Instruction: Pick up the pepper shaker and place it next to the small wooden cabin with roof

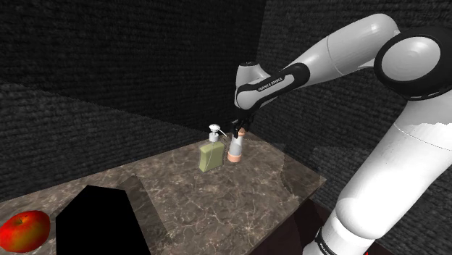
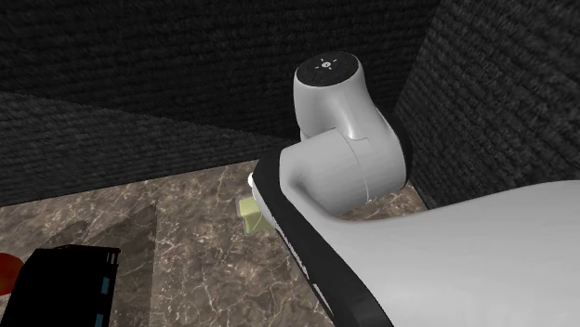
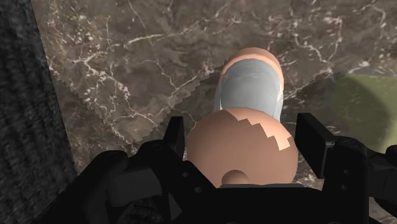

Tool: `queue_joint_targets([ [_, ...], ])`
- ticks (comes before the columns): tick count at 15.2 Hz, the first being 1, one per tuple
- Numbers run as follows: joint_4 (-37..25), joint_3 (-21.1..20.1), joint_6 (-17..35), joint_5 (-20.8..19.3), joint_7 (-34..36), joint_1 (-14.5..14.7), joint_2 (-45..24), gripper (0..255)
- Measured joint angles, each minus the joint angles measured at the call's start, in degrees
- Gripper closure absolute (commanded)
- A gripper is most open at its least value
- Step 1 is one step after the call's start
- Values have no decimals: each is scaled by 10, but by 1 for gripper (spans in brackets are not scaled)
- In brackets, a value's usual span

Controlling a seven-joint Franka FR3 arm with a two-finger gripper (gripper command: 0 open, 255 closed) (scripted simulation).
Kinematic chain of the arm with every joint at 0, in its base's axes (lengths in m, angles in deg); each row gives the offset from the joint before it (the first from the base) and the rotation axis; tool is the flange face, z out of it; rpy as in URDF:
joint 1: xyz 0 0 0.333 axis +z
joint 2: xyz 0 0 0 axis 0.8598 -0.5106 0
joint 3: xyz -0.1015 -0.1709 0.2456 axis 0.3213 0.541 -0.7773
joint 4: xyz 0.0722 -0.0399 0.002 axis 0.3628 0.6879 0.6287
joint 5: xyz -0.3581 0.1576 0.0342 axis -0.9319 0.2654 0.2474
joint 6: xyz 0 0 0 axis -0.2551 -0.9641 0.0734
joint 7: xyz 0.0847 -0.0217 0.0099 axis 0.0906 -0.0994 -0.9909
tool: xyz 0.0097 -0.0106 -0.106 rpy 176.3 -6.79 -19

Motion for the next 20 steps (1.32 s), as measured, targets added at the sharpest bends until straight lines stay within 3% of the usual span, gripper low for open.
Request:
queue_joint_targets([
  [6,-10,0,-21,4,-6,0,11,255],
  [20,-79,-3,-129,18,-28,4,51,255],
])
